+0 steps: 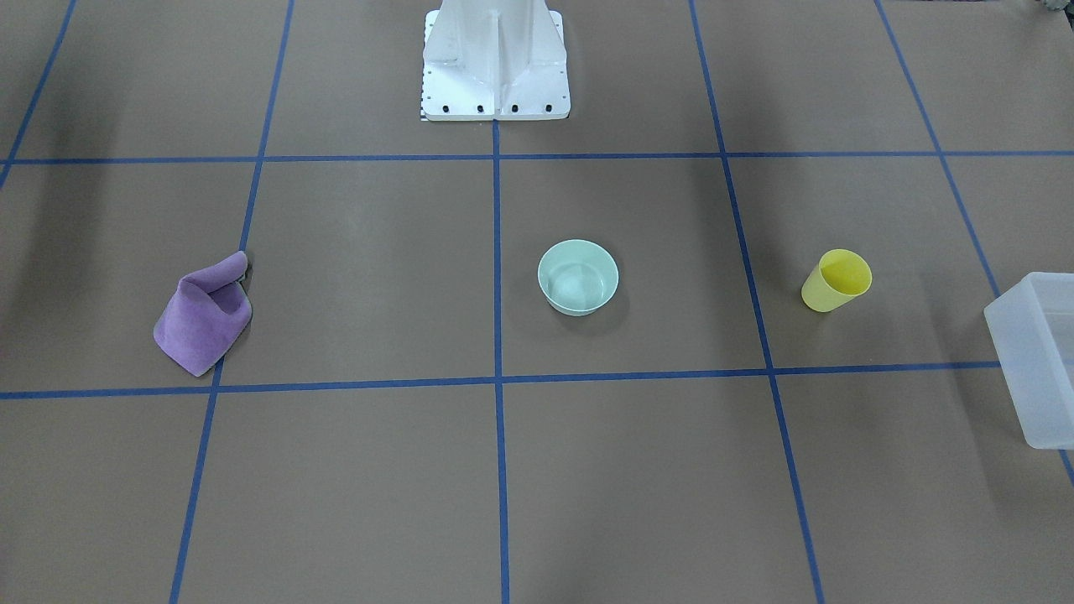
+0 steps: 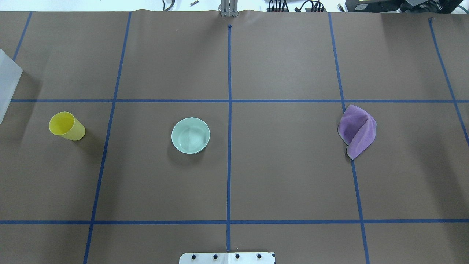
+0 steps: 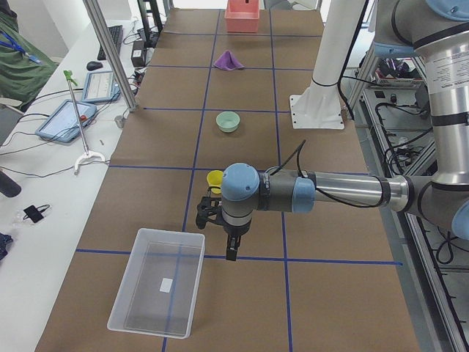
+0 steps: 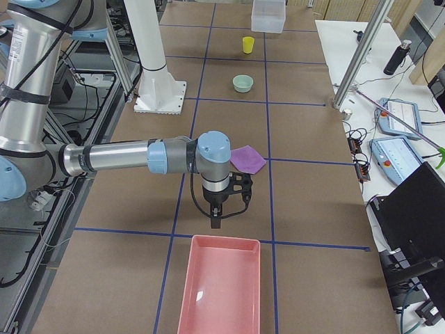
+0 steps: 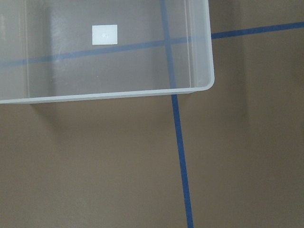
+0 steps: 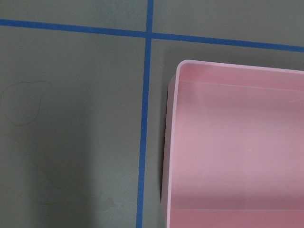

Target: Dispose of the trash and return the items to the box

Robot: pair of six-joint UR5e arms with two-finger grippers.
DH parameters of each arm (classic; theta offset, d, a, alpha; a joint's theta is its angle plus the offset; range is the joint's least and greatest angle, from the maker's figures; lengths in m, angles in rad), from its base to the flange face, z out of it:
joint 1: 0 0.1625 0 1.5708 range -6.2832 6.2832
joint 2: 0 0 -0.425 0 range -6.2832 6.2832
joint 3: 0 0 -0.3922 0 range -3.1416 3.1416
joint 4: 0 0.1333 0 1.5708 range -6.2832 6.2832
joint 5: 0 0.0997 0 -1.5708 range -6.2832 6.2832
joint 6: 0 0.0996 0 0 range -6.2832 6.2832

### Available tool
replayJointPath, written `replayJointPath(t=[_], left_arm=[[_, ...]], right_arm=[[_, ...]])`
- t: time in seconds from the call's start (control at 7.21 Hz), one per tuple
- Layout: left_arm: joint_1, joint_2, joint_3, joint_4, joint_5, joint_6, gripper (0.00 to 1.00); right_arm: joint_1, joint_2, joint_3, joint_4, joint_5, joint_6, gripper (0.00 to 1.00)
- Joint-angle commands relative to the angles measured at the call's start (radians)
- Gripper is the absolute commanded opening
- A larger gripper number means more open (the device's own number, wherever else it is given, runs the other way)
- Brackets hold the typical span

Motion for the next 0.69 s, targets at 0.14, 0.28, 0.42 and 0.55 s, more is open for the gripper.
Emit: replayJointPath(t=[0.14,0.28,0.42,0.55], left_arm=[[0.003,0.003,-0.007,-0.001,0.001,0.003,0.99],[0.003,-0.005,-0.010,-0.003,0.004,0.003,0.99],[0.002,-0.021,-0.009,-0.003,0.012,0.003,0.99],[0.003,-0.058,-0.003,-0.003,0.012,0.003,0.99]], right_arm=[[-0.002,0.003,-0.002,0.002,0.002,0.004,1.00],[-0.002,0.005,0.000,0.000,0.002,0.005,1.00],[-0.002,0.003,-0.002,-0.001,-0.002,0.005,1.00],[-0.003,0.008,-0.002,0.005,-0.002,0.004,1.00]])
